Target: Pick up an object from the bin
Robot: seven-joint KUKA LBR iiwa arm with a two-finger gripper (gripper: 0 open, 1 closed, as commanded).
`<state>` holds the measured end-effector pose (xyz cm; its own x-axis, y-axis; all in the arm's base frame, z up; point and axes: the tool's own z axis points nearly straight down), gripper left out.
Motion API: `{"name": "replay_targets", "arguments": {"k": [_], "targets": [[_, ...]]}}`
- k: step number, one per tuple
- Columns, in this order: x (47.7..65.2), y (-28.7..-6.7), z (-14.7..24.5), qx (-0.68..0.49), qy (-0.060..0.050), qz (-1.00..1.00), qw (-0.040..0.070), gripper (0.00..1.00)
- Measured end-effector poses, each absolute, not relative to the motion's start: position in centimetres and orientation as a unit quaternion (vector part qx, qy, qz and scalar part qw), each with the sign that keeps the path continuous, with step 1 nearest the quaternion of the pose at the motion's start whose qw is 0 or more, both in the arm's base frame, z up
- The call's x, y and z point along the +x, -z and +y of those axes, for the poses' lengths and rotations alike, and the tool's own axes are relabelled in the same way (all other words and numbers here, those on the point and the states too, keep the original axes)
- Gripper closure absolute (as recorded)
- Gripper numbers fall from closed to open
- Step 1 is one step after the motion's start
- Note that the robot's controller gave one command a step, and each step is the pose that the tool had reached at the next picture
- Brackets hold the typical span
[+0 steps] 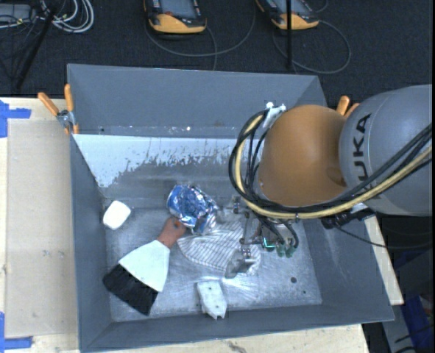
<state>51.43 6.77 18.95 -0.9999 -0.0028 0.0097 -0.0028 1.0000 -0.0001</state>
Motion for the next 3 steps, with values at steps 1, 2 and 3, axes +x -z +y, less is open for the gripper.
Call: {"name": "replay_targets", "arguments": {"k": [1,2,3], "targets": [[51.6,-19.4,6.7,0.000,0.000,-1.000,0.001,0.00],[55.5,-8.4,4.9,0.013,0.001,-1.000,-0.001,1.00],[55.5,-8.4,4.9,0.013,0.001,-1.000,-0.001,1.00]]}}
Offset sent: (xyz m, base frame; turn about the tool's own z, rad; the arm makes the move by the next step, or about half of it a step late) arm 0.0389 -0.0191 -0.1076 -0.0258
